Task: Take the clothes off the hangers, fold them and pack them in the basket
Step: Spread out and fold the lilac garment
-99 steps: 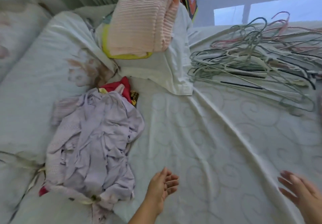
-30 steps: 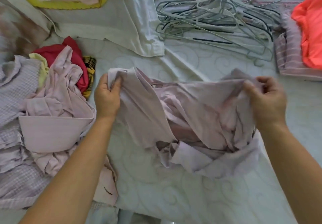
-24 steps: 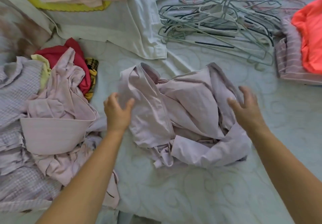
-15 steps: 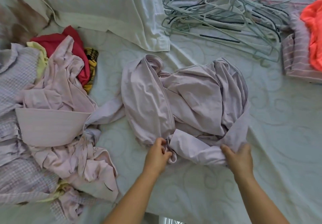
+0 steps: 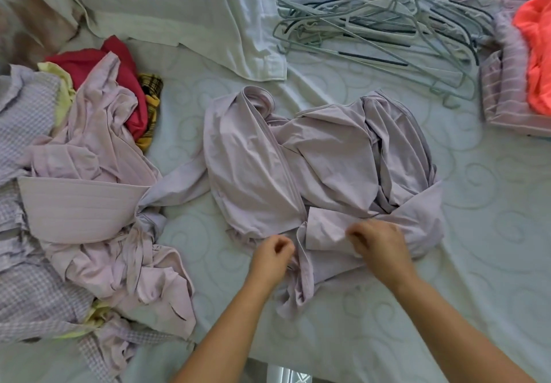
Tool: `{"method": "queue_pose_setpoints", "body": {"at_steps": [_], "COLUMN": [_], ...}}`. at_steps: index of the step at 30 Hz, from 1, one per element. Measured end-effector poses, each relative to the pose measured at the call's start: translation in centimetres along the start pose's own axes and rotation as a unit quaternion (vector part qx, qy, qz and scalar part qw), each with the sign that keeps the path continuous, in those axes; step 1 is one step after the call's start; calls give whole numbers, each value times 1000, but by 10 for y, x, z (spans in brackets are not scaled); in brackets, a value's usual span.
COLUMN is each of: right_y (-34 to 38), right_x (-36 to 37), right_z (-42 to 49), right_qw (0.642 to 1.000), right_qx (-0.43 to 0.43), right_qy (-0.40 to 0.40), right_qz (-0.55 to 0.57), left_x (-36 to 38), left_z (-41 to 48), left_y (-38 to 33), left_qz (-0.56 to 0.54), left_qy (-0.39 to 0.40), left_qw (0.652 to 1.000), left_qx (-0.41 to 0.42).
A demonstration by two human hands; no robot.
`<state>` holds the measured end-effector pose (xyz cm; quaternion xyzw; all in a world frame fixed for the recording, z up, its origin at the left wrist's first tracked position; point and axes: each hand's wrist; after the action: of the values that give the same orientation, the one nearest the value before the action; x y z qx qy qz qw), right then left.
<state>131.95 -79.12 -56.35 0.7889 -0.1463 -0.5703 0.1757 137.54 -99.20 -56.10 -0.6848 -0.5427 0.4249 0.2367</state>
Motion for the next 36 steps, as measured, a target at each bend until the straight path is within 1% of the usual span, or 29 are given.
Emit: {"method": "queue_pose_setpoints", "body": {"at_steps": [1, 2, 3, 4, 5, 6, 7, 8, 9, 11, 13, 15, 16, 18, 20, 21, 23, 25, 26, 27, 28, 29, 30, 31, 32, 33, 34, 35, 36], "right_y": [3, 4, 5, 6, 8, 9, 8, 7, 8, 14, 24, 32, 36, 43, 48, 49, 45, 35, 28, 22, 13, 1, -12, -22, -28, -29, -28, -22, -13], "right_x": [-11, -20, -31, -41, -51, -60, -69, -74, -76, -66, -44, -19, -10, 2, 8, 10, 10, 2, -3, -8, -11, -12, -11, -11, -14, -19, -24, -29, -33], "right_z": [9, 19, 31, 42, 55, 67, 78, 85, 86, 77, 53, 28, 17, 8, 10, 12, 13, 10, 6, -1, -12, -27, -43, -60, -75, -87, -95, -98, -97], "right_qw": [995, 973, 934, 896, 865, 847, 842, 858, 886, 948, 981, 989, 986, 973, 971, 974, 985, 993, 994, 993, 986, 967, 939, 905, 871, 845, 836, 843, 871], "right_qx": [70, 141, 206, 252, 285, 299, 299, 282, 254, 160, 79, 54, 67, 87, 50, 27, 23, 35, 47, 67, 94, 125, 152, 175, 196, 217, 230, 237, 230], "right_qy": [24, 70, 93, 81, 48, -4, -45, -69, -81, -64, 15, 110, 150, 210, 232, 223, 169, 106, 90, 100, 133, 186, 252, 323, 389, 435, 451, 443, 401], "right_qz": [71, 171, 275, 356, 411, 440, 447, 424, 380, 267, 174, 78, 38, 28, 19, 4, 3, 23, 28, 8, -46, -118, -179, -214, -225, -223, -211, -193, -167], "left_x": [-1, 1, 5, 9, 14, 19, 23, 27, 31, 35, 38, 41, 42, 43, 45, 44, 42, 40, 37, 33, 28, 22, 16, 9, 3, -3, -6, -8, -9], "left_z": [7, 15, 23, 30, 36, 41, 44, 46, 49, 51, 51, 50, 49, 47, 49, 49, 49, 47, 44, 39, 34, 30, 26, 22, 17, 12, 6, 0, -7], "left_y": [-3, -6, -12, -16, -19, -22, -25, -25, -25, -24, -25, -24, -25, -28, -27, -26, -26, -24, -24, -25, -27, -28, -29, -31, -31, -30, -30, -28, -26], "left_qz": [-108, -222, -318, -381, -411, -424, -431, -439, -447, -458, -467, -471, -474, -473, -444, -432, -433, -427, -425, -428, -437, -441, -439, -431, -418, -401, -382, -361, -344], "left_qy": [-59, -95, -116, -130, -139, -145, -153, -165, -174, -196, -213, -231, -230, -221, -220, -222, -228, -235, -243, -252, -258, -262, -264, -264, -264, -264, -265, -266, -269], "left_qw": [991, 964, 928, 895, 873, 860, 852, 843, 834, 818, 808, 800, 799, 804, 819, 828, 836, 849, 854, 854, 851, 850, 852, 858, 865, 875, 884, 893, 899], "left_qx": [-53, -107, -155, -194, -224, -244, -256, -266, -274, -286, -289, -291, -289, -285, -288, -281, -251, -205, -178, -156, -138, -122, -106, -91, -78, -66, -53, -42, -31]}}
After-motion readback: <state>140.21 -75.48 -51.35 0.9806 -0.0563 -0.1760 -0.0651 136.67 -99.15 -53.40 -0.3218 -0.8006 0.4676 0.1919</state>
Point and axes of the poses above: each hand's wrist, its own z-axis towards the middle knuckle, its own x-axis out of the palm, y = z × x, and after that the axes turned 15 degrees about x, right-handed
